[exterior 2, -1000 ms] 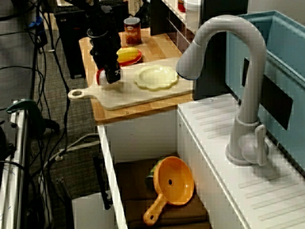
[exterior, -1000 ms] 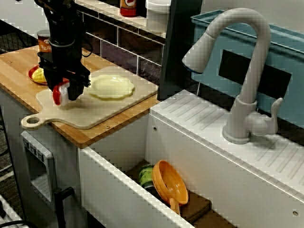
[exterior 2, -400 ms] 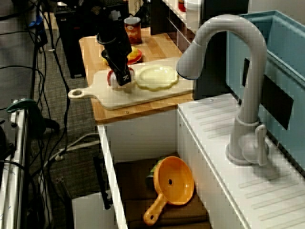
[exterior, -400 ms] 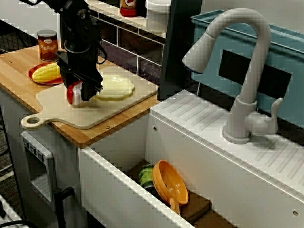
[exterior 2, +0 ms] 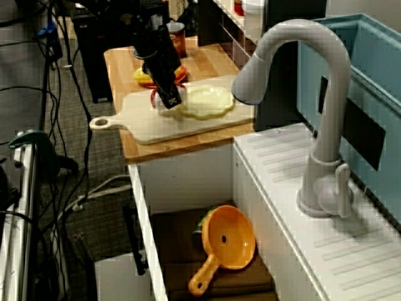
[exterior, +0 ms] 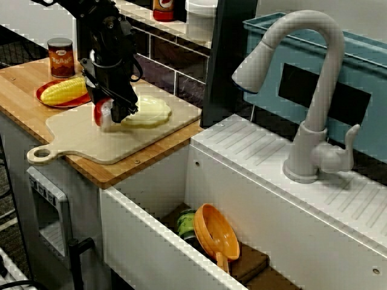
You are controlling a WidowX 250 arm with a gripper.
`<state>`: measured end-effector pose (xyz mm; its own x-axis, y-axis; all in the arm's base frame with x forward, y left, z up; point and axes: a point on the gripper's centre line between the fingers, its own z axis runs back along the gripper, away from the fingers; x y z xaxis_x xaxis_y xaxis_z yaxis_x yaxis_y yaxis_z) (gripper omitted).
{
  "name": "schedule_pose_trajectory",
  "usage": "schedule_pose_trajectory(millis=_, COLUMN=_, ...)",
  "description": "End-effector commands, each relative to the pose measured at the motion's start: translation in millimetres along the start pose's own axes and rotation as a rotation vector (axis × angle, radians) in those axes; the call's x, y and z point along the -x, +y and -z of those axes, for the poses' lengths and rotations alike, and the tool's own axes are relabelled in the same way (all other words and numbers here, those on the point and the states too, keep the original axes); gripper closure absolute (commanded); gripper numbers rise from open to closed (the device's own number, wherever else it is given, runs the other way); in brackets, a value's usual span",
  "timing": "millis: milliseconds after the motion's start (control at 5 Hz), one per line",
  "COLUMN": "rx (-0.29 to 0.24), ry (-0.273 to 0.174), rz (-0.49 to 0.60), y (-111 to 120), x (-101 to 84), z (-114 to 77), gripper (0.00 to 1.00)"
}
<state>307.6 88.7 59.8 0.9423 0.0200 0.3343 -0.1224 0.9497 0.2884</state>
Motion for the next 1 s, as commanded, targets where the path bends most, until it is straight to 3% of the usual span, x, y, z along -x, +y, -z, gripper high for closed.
schedule_pose_trajectory(millis=0, rx=-0.013, ry=-0.042, rz=0.016, y=5, x=-15.2, z=-6.4, gripper=1.00)
schedule_pose_trajectory(millis=800, rx=-0.011, ry=-0.050, rz=0.015, y=14, x=-42.8, z=-5.4, gripper=1.00)
